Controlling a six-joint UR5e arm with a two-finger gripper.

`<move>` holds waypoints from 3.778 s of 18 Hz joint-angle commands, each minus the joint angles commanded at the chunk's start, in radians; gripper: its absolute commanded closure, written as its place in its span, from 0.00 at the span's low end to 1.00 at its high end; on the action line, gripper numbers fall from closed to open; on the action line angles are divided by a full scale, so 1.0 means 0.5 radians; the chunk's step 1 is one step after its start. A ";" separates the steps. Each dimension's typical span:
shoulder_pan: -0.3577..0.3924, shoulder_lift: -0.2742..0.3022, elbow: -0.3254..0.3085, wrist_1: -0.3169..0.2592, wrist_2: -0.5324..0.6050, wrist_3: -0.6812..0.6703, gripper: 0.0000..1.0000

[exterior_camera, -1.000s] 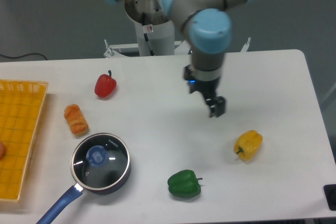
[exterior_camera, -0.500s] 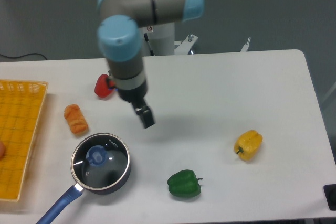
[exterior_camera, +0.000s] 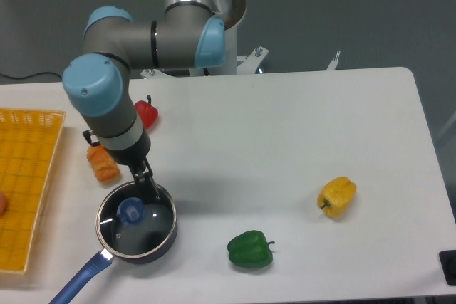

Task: Open the lid
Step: 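Lower the gripper onto the lid's blue knob, then close the gripper on the lid knob, then lift the glass lid up off the saucepan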

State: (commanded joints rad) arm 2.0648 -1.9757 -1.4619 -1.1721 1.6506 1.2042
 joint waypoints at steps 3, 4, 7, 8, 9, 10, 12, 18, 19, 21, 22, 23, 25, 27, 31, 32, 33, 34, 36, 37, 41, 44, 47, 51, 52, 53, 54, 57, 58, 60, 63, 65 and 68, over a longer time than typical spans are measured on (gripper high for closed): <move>-0.046 -0.080 0.049 0.049 0.003 -0.012 0.00; -0.046 -0.101 0.064 0.064 0.000 -0.018 0.00; -0.061 -0.147 0.074 0.138 0.003 -0.022 0.00; -0.061 -0.160 0.074 0.150 0.003 -0.018 0.00; -0.061 -0.175 0.080 0.157 0.003 -0.018 0.00; -0.061 -0.193 0.083 0.169 0.003 -0.018 0.00; -0.061 -0.215 0.083 0.181 0.003 -0.037 0.00; -0.068 -0.236 0.080 0.187 -0.006 -0.175 0.00; -0.068 -0.236 0.080 0.187 -0.009 -0.193 0.00; -0.068 -0.236 0.077 0.187 -0.009 -0.212 0.00; -0.068 -0.239 0.077 0.187 -0.012 -0.221 0.00; -0.068 -0.242 0.074 0.187 -0.012 -0.230 0.00; -0.068 -0.252 0.074 0.187 -0.012 -0.242 0.00; -0.071 -0.267 0.077 0.187 -0.015 -0.261 0.00; -0.077 -0.282 0.080 0.203 -0.028 -0.307 0.00; -0.077 -0.288 0.080 0.203 -0.043 -0.313 0.00; -0.077 -0.292 0.080 0.203 -0.046 -0.313 0.00; -0.077 -0.292 0.080 0.203 -0.046 -0.313 0.00; -0.077 -0.298 0.080 0.203 -0.046 -0.316 0.00; -0.077 -0.301 0.080 0.203 -0.046 -0.319 0.00; -0.077 -0.298 0.080 0.203 -0.046 -0.328 0.13; -0.077 -0.298 0.080 0.200 -0.046 -0.328 0.17; -0.077 -0.285 0.077 0.197 -0.046 -0.328 0.22; -0.074 -0.270 0.068 0.193 -0.046 -0.328 0.26; -0.074 -0.267 0.068 0.193 -0.040 -0.328 0.26; -0.074 -0.267 0.064 0.190 -0.037 -0.328 0.27; -0.074 -0.267 0.064 0.190 -0.031 -0.328 0.28; -0.074 -0.267 0.061 0.190 -0.028 -0.334 0.30; -0.077 -0.267 0.061 0.190 -0.028 -0.341 0.30; -0.077 -0.267 0.061 0.190 -0.025 -0.356 0.33; -0.077 -0.267 0.058 0.187 -0.025 -0.356 0.37; -0.077 -0.267 0.061 0.187 -0.022 -0.359 0.38; -0.077 -0.258 0.058 0.184 -0.021 -0.359 0.40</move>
State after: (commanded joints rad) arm 2.0264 -2.1047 -1.4327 -1.0799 1.6398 1.0247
